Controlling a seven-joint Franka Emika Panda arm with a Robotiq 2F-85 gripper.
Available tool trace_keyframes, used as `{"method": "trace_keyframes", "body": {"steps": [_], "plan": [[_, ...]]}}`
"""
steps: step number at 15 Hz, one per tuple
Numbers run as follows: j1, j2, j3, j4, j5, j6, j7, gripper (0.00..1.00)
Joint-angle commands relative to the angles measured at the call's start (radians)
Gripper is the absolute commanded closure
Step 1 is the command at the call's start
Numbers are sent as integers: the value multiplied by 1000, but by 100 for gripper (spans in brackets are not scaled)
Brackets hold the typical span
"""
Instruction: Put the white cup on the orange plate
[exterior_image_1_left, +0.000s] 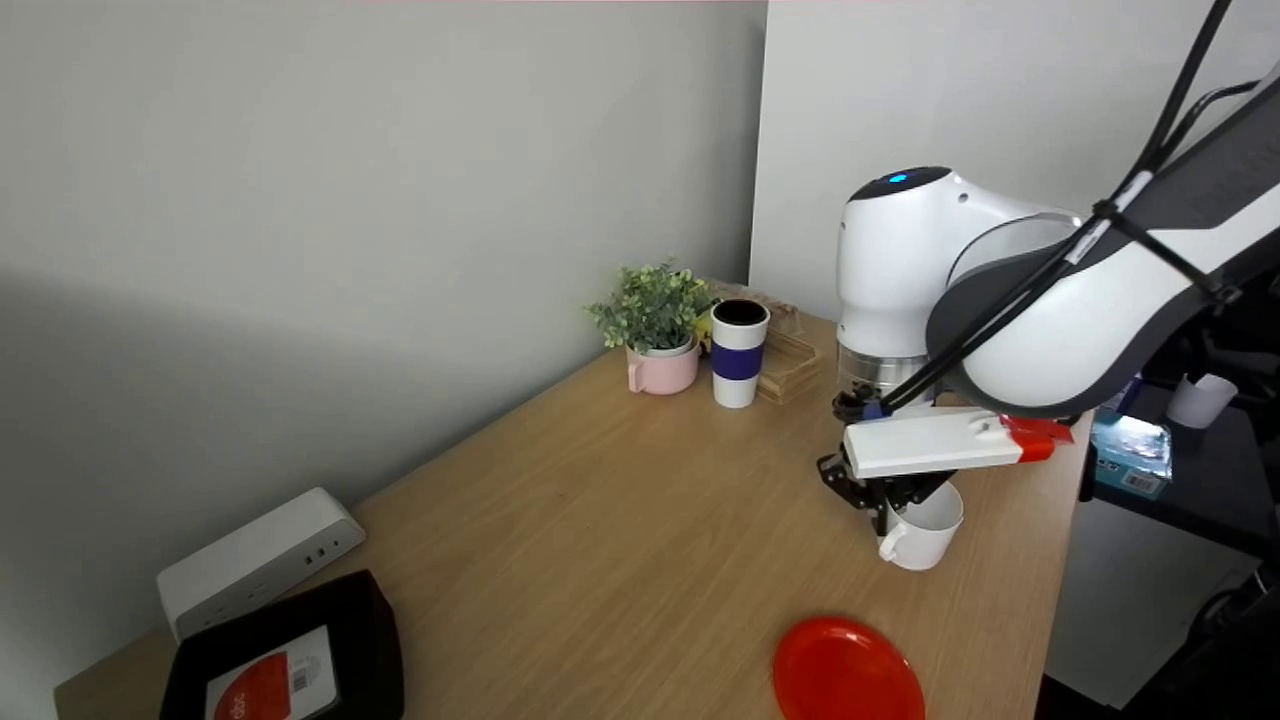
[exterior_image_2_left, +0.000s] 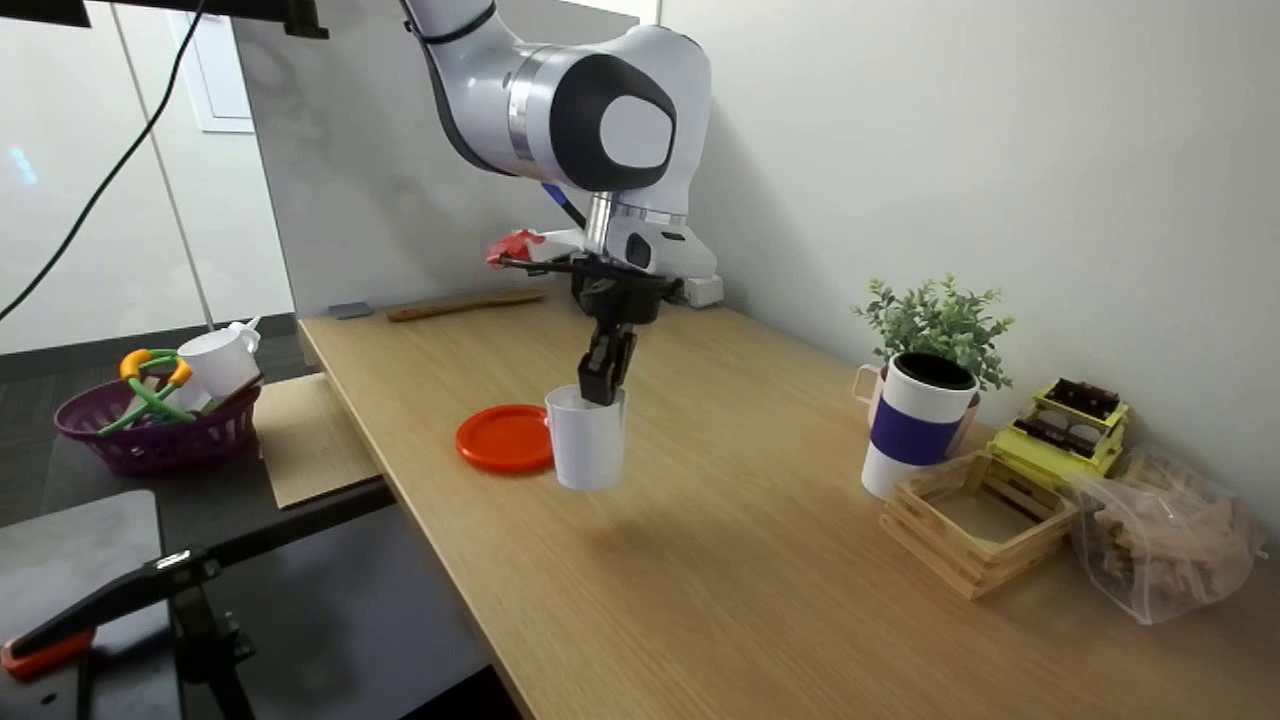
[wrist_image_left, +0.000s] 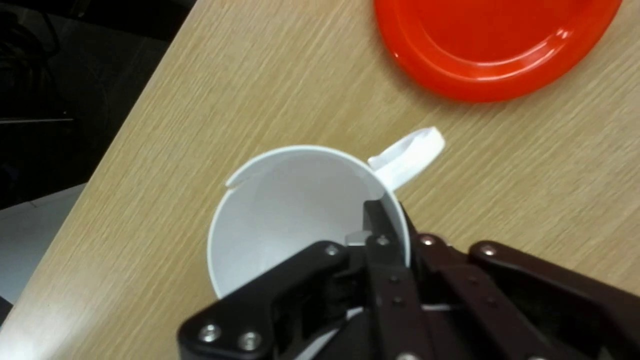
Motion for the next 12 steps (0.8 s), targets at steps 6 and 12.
{"method": "trace_keyframes", "body": {"steps": [6,12], "plan": [[15,-24,28,5,-24,-22,-122,99],[-2,5,70,47,6,-45,-313,99]]}}
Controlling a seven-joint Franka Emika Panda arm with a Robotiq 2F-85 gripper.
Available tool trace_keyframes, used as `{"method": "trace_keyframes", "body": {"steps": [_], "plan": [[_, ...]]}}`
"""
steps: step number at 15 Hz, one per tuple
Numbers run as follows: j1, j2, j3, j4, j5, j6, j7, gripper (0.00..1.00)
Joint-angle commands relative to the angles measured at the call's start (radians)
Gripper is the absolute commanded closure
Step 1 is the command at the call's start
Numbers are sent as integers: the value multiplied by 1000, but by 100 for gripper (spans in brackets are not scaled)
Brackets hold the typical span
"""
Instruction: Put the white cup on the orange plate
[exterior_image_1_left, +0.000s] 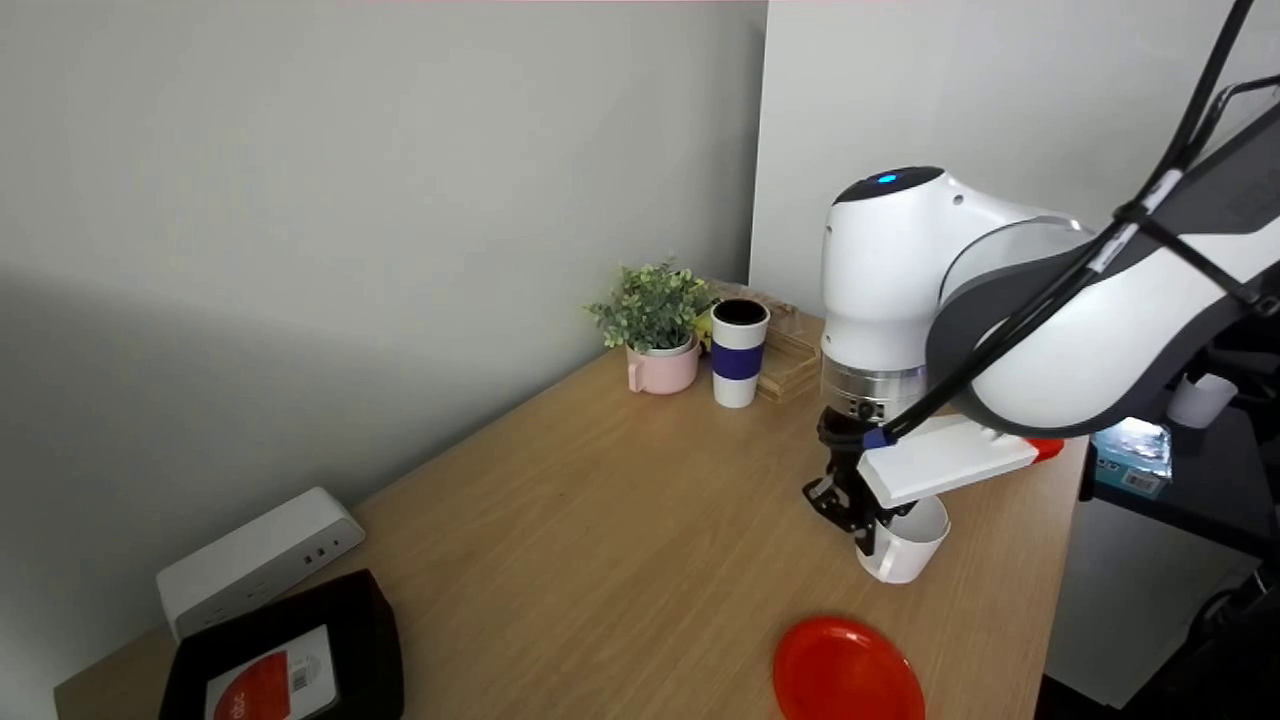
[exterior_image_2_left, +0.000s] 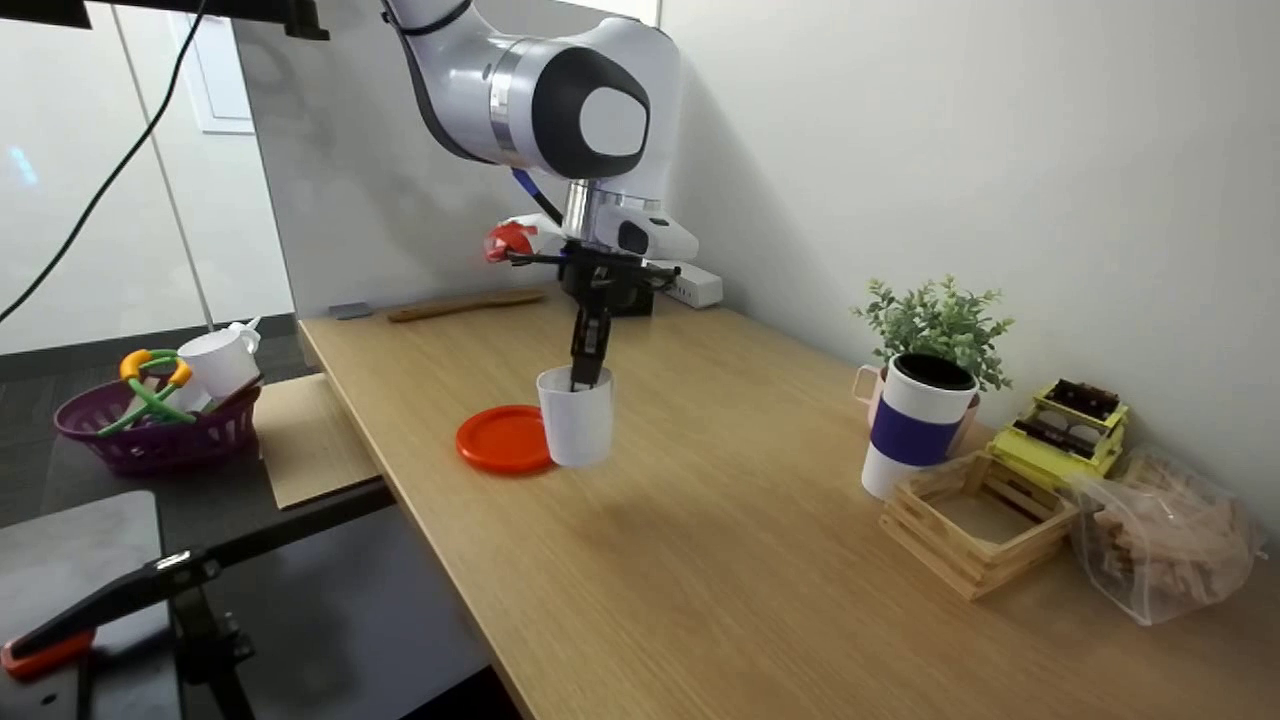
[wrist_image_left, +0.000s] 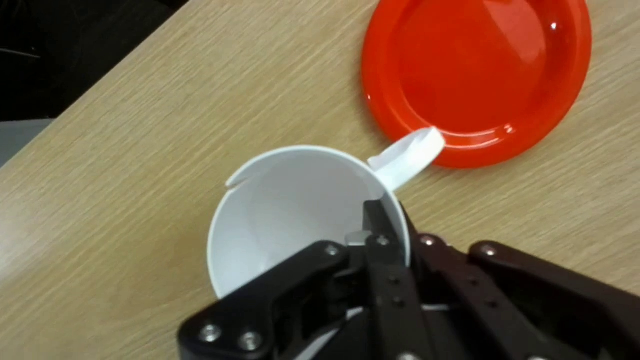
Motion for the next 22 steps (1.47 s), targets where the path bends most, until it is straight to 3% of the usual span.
{"method": "trace_keyframes", "body": {"steps": [1,10,11,22], "plan": [[-21,8,32,32,21,-51,-130,99],[9,59,40,130,-9,-215,-322,99],[11,27,33,81,11,-162,-287,97],[18,64,56,122,20,-187,-336,99]]}}
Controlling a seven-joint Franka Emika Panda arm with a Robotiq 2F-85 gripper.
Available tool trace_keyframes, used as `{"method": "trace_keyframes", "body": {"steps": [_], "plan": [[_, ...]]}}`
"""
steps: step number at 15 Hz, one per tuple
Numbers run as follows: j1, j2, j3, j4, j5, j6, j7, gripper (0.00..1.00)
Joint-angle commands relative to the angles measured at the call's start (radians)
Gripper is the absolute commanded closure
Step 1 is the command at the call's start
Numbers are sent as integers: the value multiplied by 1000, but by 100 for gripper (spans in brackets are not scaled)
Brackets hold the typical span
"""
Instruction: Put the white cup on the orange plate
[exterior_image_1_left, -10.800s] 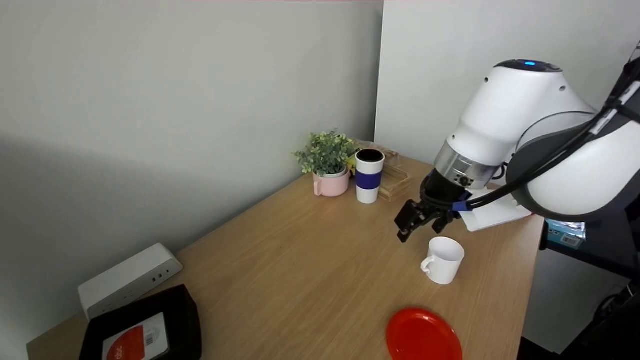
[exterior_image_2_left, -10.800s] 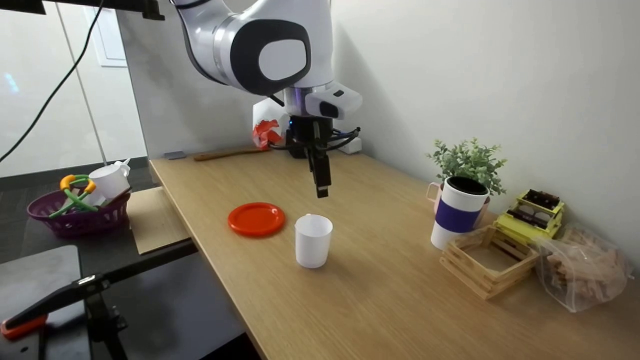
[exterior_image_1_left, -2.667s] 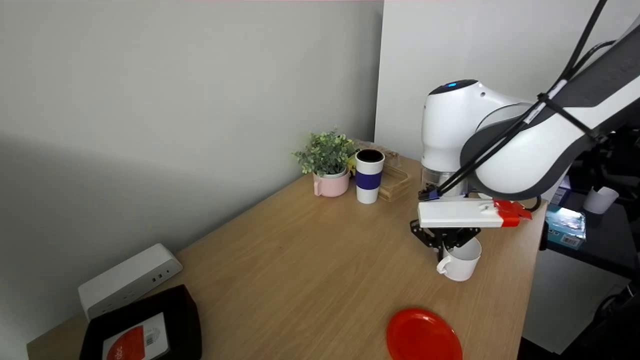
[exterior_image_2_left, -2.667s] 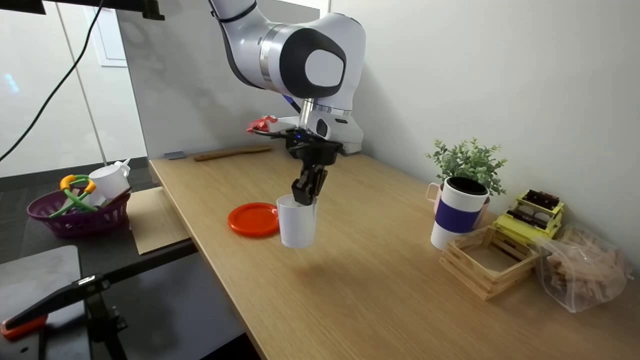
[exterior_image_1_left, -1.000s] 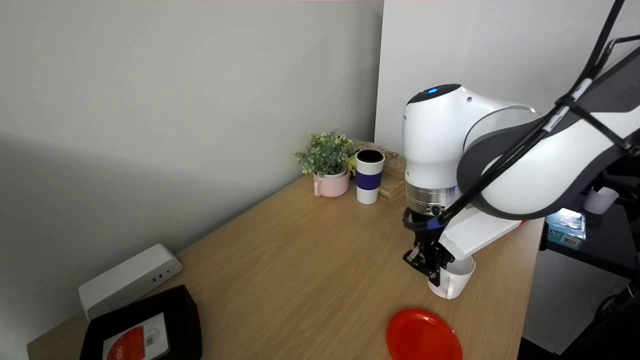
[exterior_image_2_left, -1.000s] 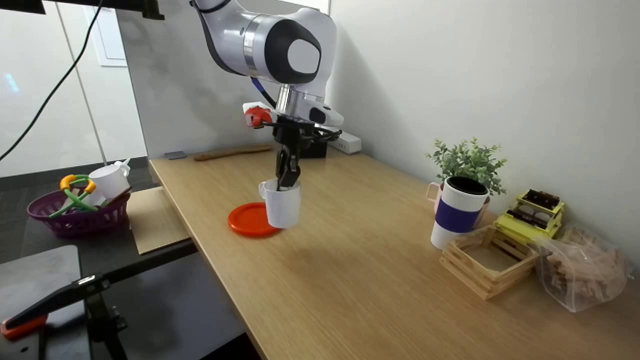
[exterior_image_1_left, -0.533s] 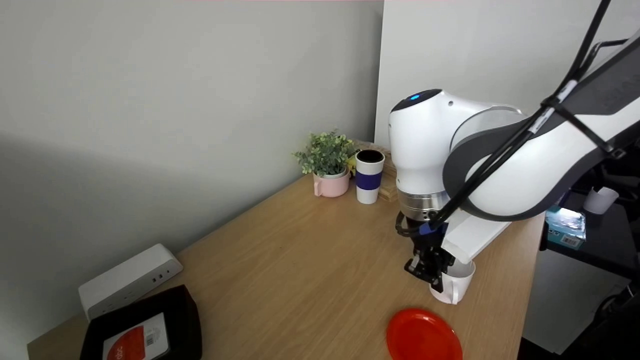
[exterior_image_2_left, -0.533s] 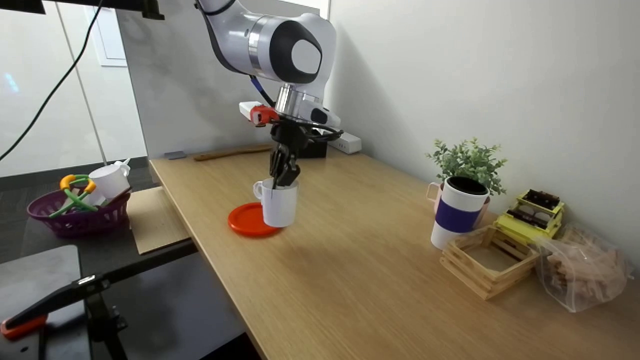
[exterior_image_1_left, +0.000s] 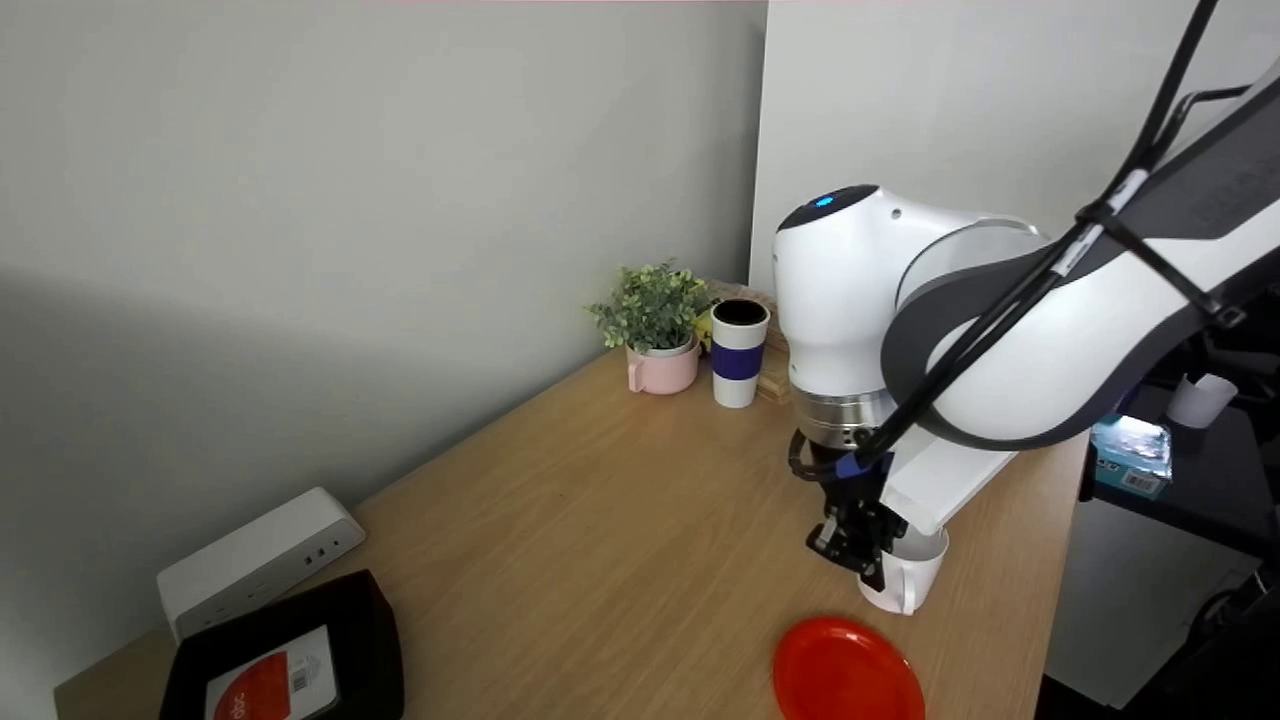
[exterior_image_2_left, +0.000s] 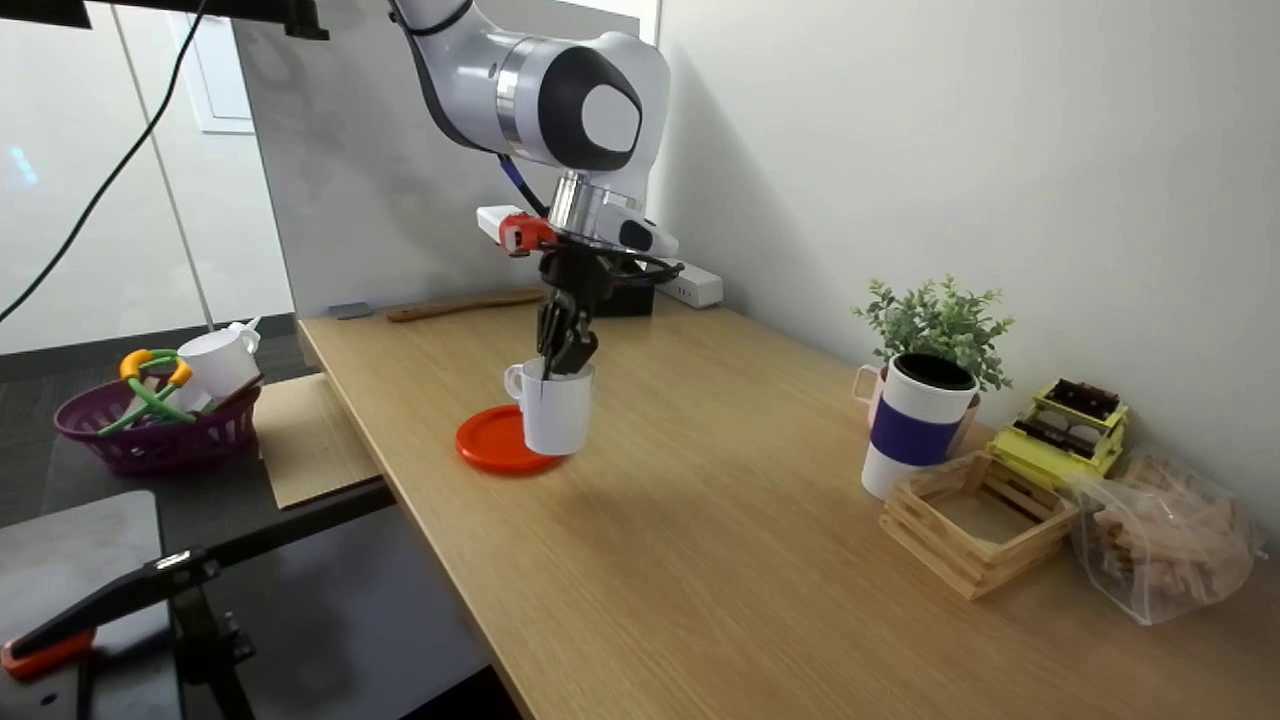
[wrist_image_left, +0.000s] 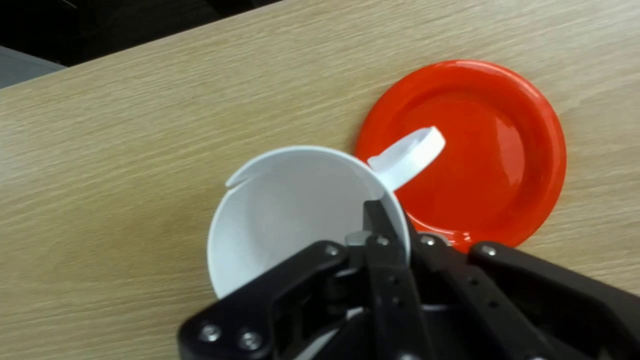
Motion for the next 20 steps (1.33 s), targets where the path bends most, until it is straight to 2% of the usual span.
{"method": "trace_keyframes", "body": {"steps": [1,11,20], "plan": [[7,8,18,12,23,-5,-43,99],[23,51,66,82,41,-32,-112,99],[25,199,88,273,44,-124,-213,99]]}}
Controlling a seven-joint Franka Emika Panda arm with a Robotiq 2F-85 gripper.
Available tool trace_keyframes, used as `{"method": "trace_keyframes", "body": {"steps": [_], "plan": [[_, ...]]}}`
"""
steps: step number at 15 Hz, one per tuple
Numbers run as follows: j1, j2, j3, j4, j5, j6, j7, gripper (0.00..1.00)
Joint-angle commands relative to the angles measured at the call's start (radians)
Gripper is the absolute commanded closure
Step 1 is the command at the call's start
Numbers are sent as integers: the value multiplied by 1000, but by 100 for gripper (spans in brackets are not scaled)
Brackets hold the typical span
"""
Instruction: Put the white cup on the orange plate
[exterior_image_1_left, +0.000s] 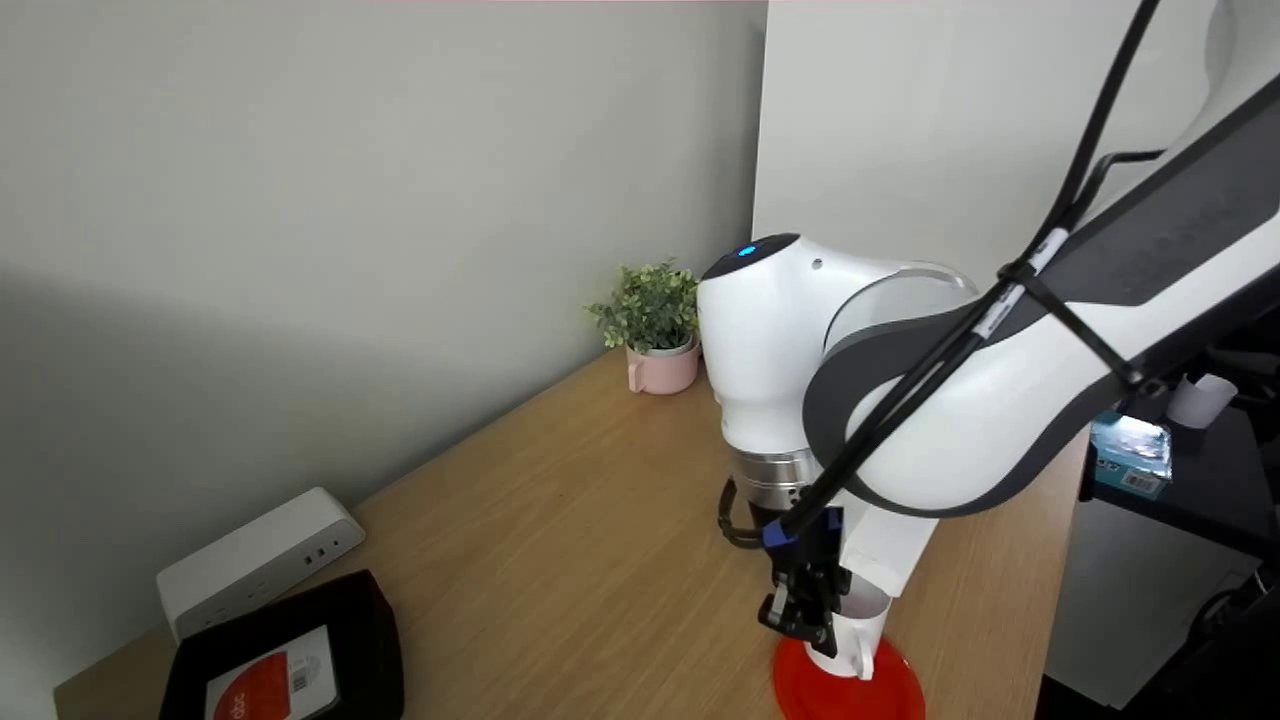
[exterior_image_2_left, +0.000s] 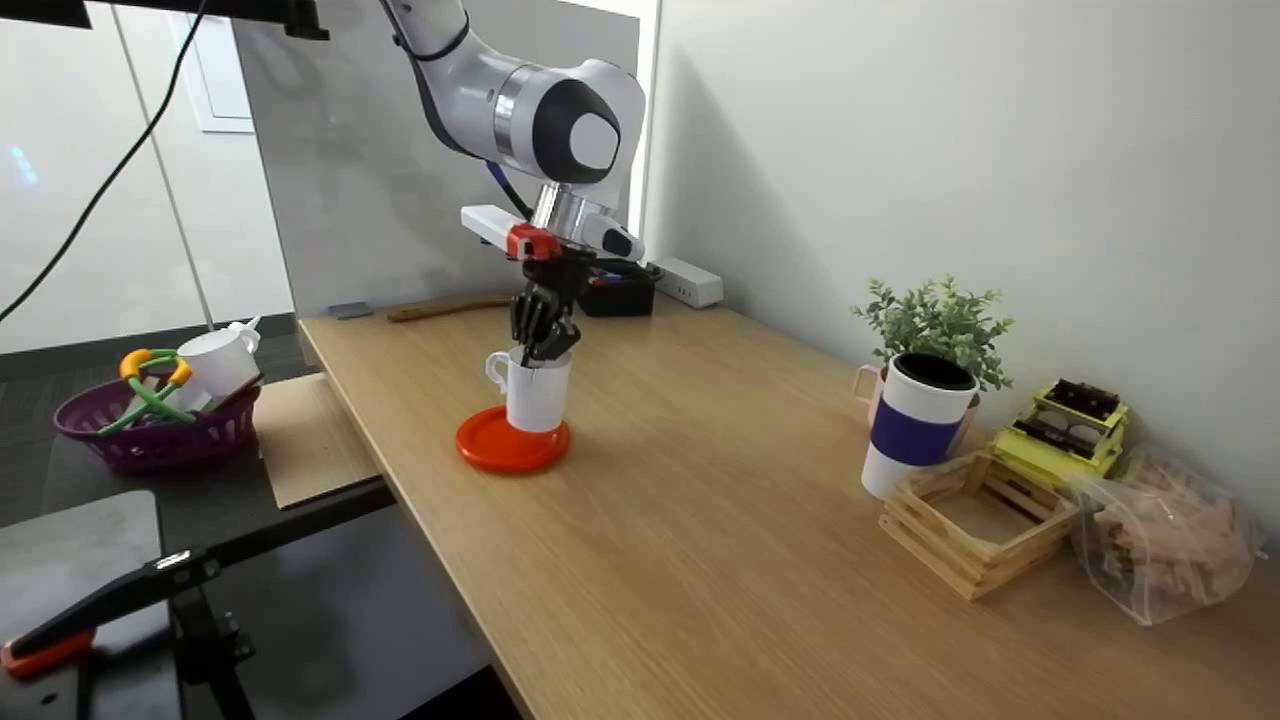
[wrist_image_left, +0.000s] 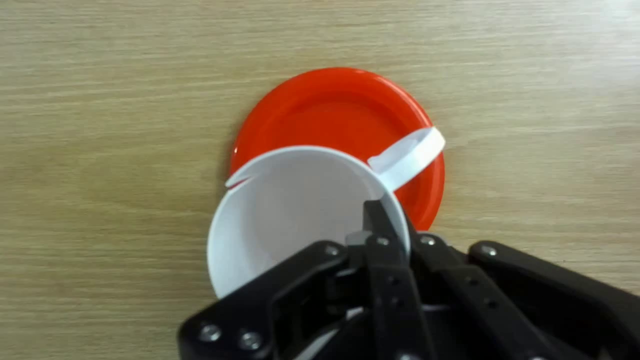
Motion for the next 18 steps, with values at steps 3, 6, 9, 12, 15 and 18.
{"method": "trace_keyframes", "body": {"steps": [3,6,9,12,15,18], "plan": [[19,70,23,84,45,-60,-23,99],[50,48,13,33,71,-35,61,99],[70,28,3,-5,100,-22,155,99],[81,19,-7,-22,118,-14,221,99],[85,13,-21,-27,107,-17,262,99],[89,9,-33,-26,95,-26,293,99]]}}
